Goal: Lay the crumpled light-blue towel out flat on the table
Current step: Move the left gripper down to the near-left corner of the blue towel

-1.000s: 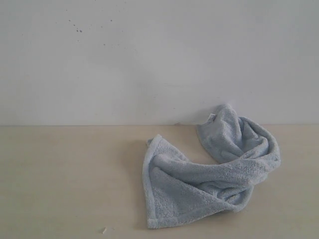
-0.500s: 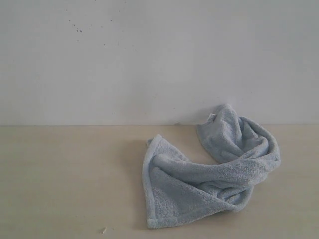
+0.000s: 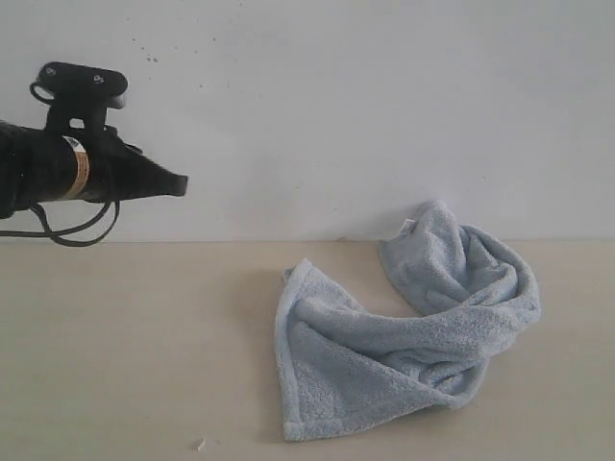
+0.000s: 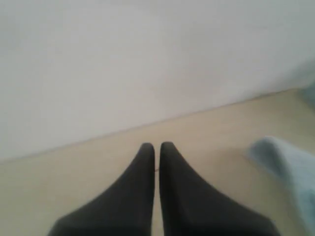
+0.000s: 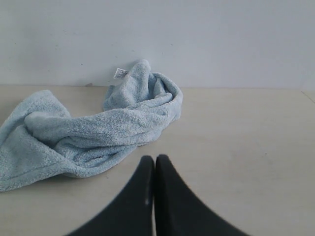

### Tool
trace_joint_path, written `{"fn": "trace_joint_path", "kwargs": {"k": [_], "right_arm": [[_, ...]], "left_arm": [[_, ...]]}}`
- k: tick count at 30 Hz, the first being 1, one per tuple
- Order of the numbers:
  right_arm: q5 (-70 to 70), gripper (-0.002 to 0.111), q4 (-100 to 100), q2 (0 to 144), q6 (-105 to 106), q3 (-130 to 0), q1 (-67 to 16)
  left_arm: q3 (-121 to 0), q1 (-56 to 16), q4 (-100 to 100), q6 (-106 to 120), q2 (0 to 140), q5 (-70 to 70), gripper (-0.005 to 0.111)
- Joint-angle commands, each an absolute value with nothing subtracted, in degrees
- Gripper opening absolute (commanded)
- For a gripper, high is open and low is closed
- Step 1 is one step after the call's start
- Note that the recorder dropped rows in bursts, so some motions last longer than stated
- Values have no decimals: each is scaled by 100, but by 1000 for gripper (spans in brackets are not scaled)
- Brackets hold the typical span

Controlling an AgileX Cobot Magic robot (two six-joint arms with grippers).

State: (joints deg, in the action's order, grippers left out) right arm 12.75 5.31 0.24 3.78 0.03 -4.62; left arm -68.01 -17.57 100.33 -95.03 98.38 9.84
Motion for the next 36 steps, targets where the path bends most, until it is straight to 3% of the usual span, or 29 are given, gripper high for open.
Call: {"fn": "trace_joint_path", "kwargs": {"k": [1,4,7,11,19,21,26,28,30,36], "right_arm": [[1263,0,514,0,385,0,-470],[1263,0,514,0,385,0,-470],[1263,0,514,0,385,0,-470],[1263,0,514,0,385,0,-470],[1263,0,514,0,385,0,-470],[1263,0,514,0,385,0,-470],[1263,0,514,0,385,0,-470],[1263,0,514,0,385,0,-470],[1263,0,514,0,385,0,-470],[1263,0,524,0,385,0,-469]], "left_arm": [[-6745,-1986,9324,-5859,9855,3876,4],[-6651,-1986,7004,-2865,9847,4091,4],[-6445,-2029,4101,-599,9731,3369,4],[-6322,-2457,499,2678,9639,3150,4],[-6322,-2928,-3292,3311,9951,1947,6],[-6322,-2928,-3921,3311,10168,1947,14],[-6322,-2928,-5154,3311,10819,2139,57],[-6322,-2928,-5509,3311,11017,2148,69],[-6322,-2928,-5634,3341,11172,2130,74],[-6322,-2928,-5634,4496,11552,2177,73]]}}
